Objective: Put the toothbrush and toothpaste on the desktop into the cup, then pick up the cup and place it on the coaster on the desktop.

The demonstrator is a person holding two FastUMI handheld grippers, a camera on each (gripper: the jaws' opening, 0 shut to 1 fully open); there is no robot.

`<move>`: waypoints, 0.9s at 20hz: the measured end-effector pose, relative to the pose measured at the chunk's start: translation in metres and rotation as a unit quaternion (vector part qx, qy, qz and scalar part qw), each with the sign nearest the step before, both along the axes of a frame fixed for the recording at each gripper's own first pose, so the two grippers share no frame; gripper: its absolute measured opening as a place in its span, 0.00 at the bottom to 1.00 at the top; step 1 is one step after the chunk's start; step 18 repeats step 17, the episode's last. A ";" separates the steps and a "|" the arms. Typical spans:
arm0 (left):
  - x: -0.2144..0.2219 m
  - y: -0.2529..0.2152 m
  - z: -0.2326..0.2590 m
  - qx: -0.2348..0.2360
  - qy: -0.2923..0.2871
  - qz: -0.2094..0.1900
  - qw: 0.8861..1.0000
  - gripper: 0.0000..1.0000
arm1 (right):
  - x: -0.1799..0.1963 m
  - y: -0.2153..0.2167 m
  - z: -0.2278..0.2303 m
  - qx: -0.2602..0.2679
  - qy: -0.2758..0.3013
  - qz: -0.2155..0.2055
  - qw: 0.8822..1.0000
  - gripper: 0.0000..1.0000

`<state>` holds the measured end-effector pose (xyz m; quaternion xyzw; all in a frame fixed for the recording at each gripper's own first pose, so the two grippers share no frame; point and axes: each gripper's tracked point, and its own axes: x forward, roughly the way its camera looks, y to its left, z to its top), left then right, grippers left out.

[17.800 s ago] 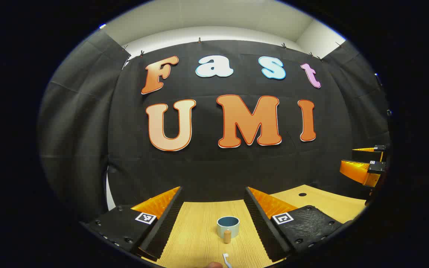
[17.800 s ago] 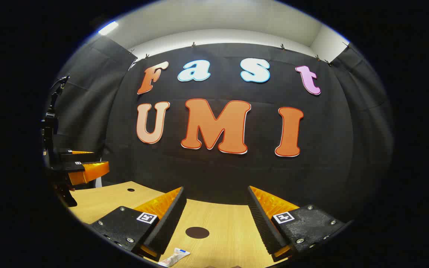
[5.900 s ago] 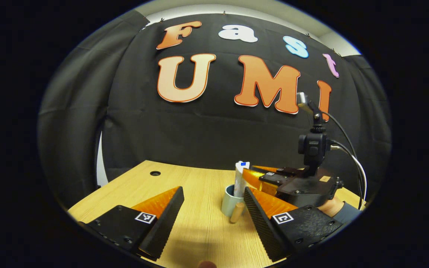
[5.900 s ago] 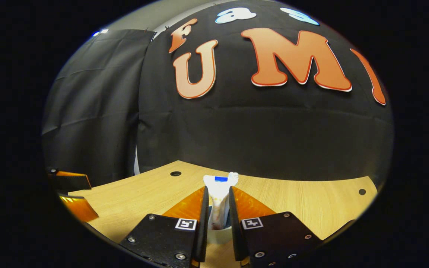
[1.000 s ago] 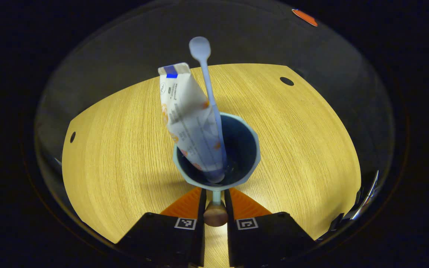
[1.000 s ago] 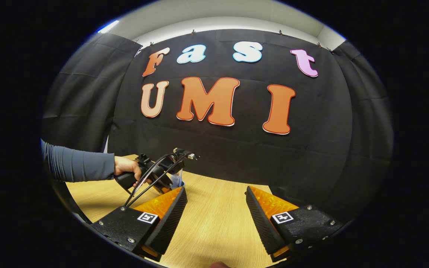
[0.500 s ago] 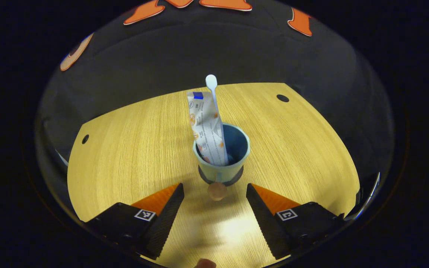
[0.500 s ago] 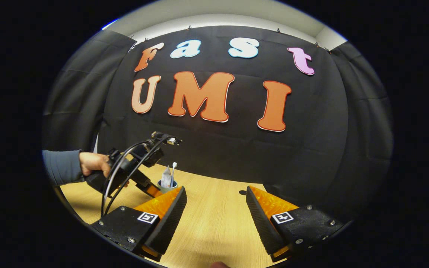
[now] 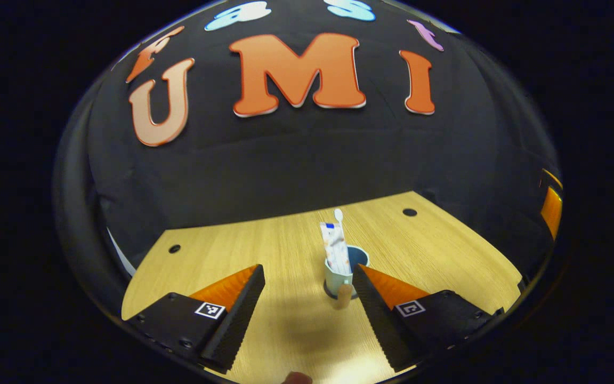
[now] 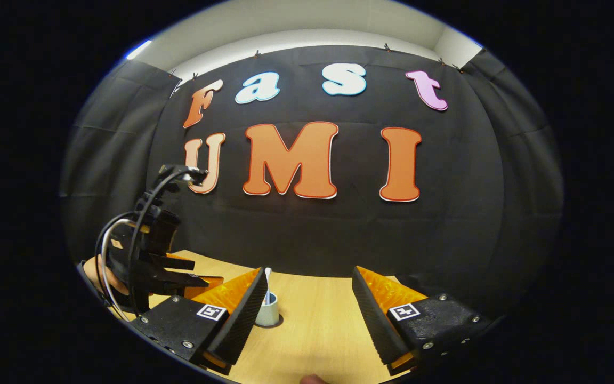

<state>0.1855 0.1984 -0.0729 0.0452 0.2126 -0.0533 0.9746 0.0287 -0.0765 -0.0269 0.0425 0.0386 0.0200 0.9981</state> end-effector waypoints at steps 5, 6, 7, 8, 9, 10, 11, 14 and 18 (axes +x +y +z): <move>-0.026 0.057 0.058 -0.022 -0.109 0.055 0.992 0.99 | 0.011 0.046 0.009 0.046 -0.019 0.027 0.998 0.97; -0.030 0.067 0.066 -0.021 -0.123 0.057 0.991 0.99 | 0.013 0.050 0.013 0.043 -0.026 0.026 0.998 0.95; -0.034 0.077 0.074 -0.016 -0.138 0.060 0.989 0.99 | 0.016 0.053 0.014 0.038 -0.030 0.024 0.999 0.96; -0.040 0.086 0.081 -0.014 -0.152 0.064 0.986 0.99 | 0.018 0.056 0.016 0.034 -0.031 0.021 0.999 0.95; -0.045 0.093 0.087 -0.019 -0.167 0.068 0.983 0.99 | 0.016 0.061 0.019 0.033 -0.036 0.021 0.999 0.94; -0.053 0.098 0.092 -0.028 -0.183 0.066 0.981 0.99 | 0.015 0.066 0.024 0.032 -0.045 0.022 0.998 0.95; -0.059 0.100 0.098 -0.034 -0.194 0.058 0.979 0.99 | 0.014 0.071 0.028 0.027 -0.055 0.020 0.998 0.95; -0.070 0.113 0.114 -0.023 -0.238 0.051 0.970 1.00 | 0.017 0.072 0.032 0.010 -0.074 0.004 0.997 0.95; -0.087 0.125 0.126 -0.023 -0.266 0.054 0.962 0.99 | 0.019 0.079 0.023 -0.007 -0.071 0.003 0.997 0.96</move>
